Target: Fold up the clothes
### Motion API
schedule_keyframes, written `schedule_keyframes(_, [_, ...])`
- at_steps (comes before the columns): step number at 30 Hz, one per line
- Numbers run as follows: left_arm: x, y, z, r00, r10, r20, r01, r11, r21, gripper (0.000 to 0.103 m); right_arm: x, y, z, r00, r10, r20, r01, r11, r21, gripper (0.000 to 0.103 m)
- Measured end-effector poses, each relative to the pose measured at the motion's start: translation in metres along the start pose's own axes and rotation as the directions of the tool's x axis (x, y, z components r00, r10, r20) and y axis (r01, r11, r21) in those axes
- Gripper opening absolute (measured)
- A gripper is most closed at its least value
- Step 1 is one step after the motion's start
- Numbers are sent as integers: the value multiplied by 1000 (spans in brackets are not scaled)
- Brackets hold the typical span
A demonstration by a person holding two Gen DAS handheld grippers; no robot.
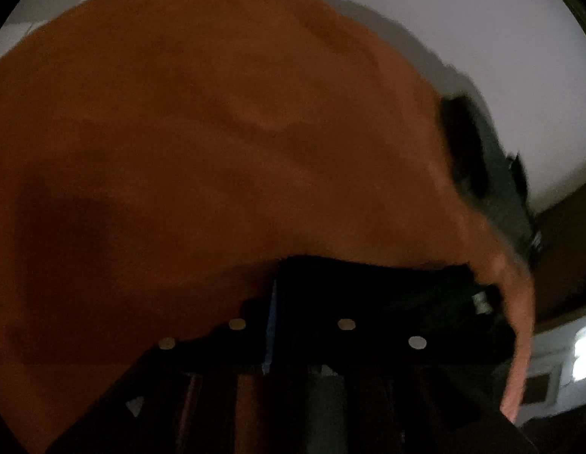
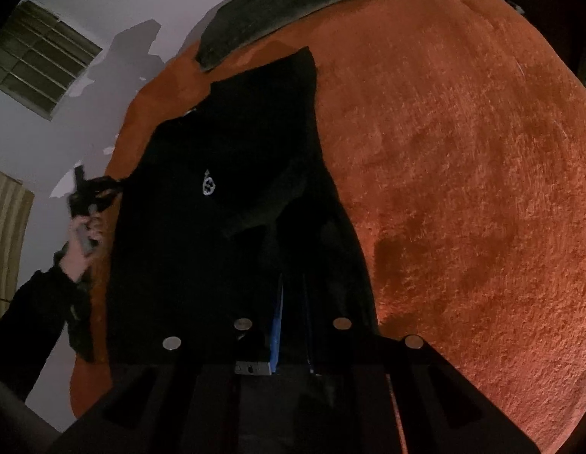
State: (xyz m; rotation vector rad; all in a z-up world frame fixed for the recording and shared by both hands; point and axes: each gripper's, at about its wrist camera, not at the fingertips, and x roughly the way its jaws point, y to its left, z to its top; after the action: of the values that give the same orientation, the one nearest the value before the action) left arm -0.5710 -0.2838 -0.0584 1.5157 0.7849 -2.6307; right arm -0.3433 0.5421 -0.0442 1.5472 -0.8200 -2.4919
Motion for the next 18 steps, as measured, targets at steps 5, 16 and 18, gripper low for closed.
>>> schedule_keyframes(5, [-78, 24, -32, 1000, -16, 24, 14, 997, 82, 53, 4, -3, -5, 1000, -16, -10, 16, 1000, 0, 10])
schedule_keyframes(16, [-164, 94, -227, 969, 51, -241, -18, 990, 137, 55, -24, -12, -50, 991, -125, -42, 127, 991, 44, 15])
schedule_keyframes(18, [-178, 114, -260, 946, 39, -323, -9, 995, 95, 55, -36, -17, -71, 989, -129, -68, 134, 989, 71, 30])
